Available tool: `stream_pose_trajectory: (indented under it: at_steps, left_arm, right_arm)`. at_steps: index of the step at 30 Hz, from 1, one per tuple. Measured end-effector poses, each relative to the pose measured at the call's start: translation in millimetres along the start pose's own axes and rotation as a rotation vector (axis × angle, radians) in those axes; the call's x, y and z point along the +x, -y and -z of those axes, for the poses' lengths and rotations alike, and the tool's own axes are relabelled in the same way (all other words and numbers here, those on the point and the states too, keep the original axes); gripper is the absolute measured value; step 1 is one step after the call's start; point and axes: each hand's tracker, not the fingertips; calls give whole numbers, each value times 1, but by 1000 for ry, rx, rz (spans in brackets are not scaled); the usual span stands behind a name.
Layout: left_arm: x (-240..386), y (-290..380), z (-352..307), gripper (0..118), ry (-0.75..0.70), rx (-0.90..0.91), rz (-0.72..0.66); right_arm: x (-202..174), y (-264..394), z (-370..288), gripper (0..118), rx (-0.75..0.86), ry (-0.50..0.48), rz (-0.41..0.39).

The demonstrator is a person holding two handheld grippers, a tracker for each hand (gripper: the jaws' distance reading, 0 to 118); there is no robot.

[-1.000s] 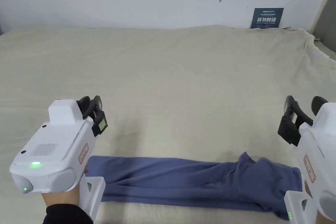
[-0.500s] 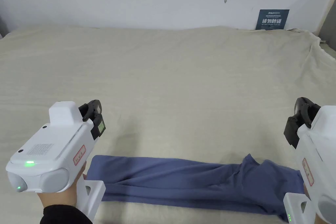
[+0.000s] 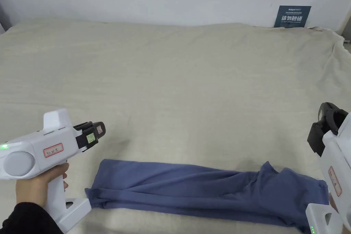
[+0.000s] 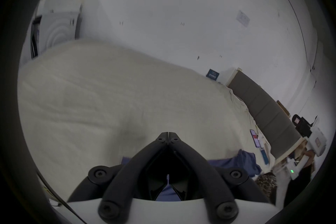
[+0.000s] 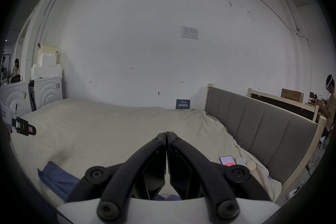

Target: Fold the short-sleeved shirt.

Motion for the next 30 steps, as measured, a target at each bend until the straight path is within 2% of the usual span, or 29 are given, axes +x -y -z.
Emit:
stream_pose_trajectory:
  at_steps: [3, 10, 12, 14, 16, 17, 24, 30]
  left_arm:
    - [-28, 1, 11, 0, 73, -142, -85]
    - [-89, 18, 38, 0, 144, -310, -236]
    - [-101, 25, 43, 9, 152, -336, -275]
    - [-109, 33, 47, 31, 132, -335, -267]
    - [-117, 42, 54, 59, 123, -377, -287]
    - [-119, 45, 57, 62, 120, -397, -292]
    - [-127, 68, 80, 62, 153, -507, -283]
    - [-128, 64, 93, 60, 219, -503, -312]
  right_arm:
    - [-4, 2, 5, 0, -14, -1, -4]
    - [-16, 9, 17, 0, -53, 5, -25]
    - [-19, 12, 18, 0, -64, 8, -29]
    - [-22, 14, 21, 0, -75, 9, -35]
    - [-24, 18, 23, 0, -86, 13, -38]
    - [-24, 19, 24, 0, -92, 13, -38]
    - [-29, 26, 31, 0, -122, 17, -51]
    - [-27, 25, 36, 0, -130, 21, -61]
